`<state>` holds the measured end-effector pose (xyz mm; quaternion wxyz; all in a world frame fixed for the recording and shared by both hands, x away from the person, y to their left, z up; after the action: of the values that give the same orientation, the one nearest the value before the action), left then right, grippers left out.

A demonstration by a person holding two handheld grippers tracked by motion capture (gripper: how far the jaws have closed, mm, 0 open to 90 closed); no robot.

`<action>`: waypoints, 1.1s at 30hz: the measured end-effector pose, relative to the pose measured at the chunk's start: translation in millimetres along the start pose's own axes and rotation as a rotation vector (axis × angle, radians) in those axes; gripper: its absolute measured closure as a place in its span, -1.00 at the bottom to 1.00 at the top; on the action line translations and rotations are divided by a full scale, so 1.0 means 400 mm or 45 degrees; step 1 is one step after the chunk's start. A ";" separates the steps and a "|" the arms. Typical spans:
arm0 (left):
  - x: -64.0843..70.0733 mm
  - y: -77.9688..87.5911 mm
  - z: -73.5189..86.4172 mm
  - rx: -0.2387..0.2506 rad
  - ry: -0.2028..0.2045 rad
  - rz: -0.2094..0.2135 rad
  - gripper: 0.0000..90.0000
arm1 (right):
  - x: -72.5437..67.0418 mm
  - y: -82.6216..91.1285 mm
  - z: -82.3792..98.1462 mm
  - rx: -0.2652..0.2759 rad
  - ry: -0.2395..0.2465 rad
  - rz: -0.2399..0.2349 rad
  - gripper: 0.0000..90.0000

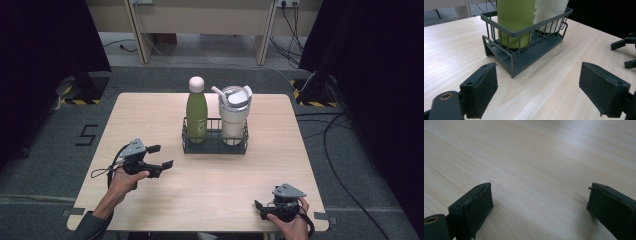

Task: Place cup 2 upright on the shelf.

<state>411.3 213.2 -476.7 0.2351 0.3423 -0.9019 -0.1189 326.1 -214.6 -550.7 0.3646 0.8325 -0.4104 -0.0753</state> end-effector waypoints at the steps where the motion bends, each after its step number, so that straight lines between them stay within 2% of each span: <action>1: 0.002 0.002 0.008 -0.003 0.004 0.003 -0.67 | 0.000 0.000 0.000 0.000 0.000 0.000 -0.86; 10: 0.006 0.006 0.052 -0.044 0.005 -0.007 -0.67 | -0.001 0.000 0.000 0.001 0.001 0.001 -0.86; 20: 0.024 0.018 0.105 -0.096 -0.034 -0.015 -0.67 | -0.002 -0.001 -0.001 -0.003 -0.001 0.002 -0.88; 22: 0.024 0.025 0.126 -0.113 -0.046 -0.031 -0.67 | -0.002 -0.001 -0.001 -0.002 -0.003 0.003 -0.88; 24: 0.023 0.028 0.132 -0.116 -0.043 -0.040 -0.67 | -0.002 -0.001 -0.001 -0.002 -0.004 0.003 -0.88; 28: 0.007 0.037 0.168 -0.161 -0.023 -0.082 -0.67 | -0.002 -0.001 0.000 0.001 0.000 0.003 -0.88; 30: 0.006 0.039 0.174 -0.167 -0.013 -0.074 -0.67 | -0.002 -0.001 0.000 0.001 0.000 0.003 -0.88; 31: 0.005 0.044 0.184 -0.190 -0.009 -0.051 -0.67 | -0.002 -0.001 0.000 0.001 0.000 0.003 -0.88; 33: 0.006 0.049 0.192 -0.208 -0.018 -0.058 -0.67 | -0.002 -0.001 0.000 0.001 0.001 0.003 -0.88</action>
<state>360.1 230.2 -534.7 0.2530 0.3416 -0.8828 -0.1997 325.8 -213.7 -551.1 0.3644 0.8321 -0.4113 -0.0745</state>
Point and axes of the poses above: each handheld gripper's, and its own axes: y roughly backward along the jaws, z roughly out of its underside, x roughly to its right, the point moved 4 cm from there along -y, roughly forward along the jaws, and after that the axes turned 13 degrees about y, right-handed, at the moved point
